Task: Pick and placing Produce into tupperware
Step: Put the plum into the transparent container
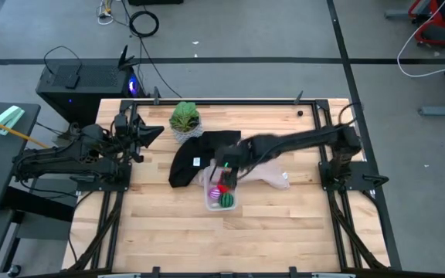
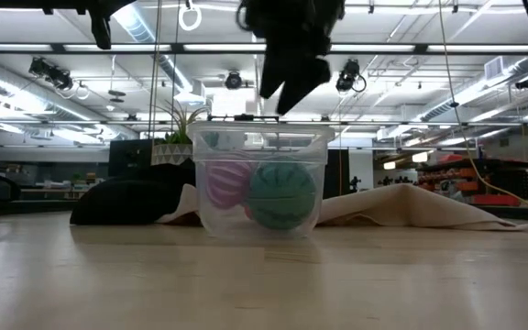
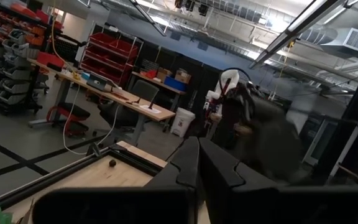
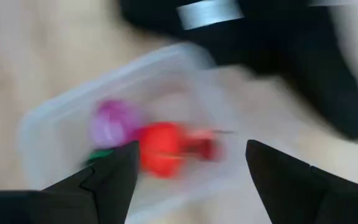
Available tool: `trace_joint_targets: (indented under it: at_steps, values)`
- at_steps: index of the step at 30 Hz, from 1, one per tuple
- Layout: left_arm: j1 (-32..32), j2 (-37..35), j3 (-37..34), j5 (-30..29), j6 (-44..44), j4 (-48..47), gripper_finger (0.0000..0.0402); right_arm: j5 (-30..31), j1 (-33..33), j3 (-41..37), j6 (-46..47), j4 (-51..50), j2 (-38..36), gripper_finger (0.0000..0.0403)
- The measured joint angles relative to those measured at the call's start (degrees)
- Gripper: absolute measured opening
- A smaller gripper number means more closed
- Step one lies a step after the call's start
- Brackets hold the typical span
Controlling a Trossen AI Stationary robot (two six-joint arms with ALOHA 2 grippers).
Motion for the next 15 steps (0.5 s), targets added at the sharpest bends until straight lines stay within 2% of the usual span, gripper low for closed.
trace_joint_targets:
  at_steps: [6, 10, 15]
  values:
    - [0.0, 0.0, 0.0, 0.0, 0.0, 0.0, 0.0013, 15.3, -7.7, 0.0, 8.6, -15.2, -10.2, 0.0283]
    - [0.0, 0.0, 0.0, 0.0, 0.0, 0.0, 0.0019, 17.0, -16.0, 0.0, 12.9, -21.6, -16.9, 0.0280]
    - [0.0, 0.0, 0.0, 0.0, 0.0, 0.0, 0.0021, 16.9, -28.0, 0.0, 17.2, -24.7, -23.7, 0.0279]
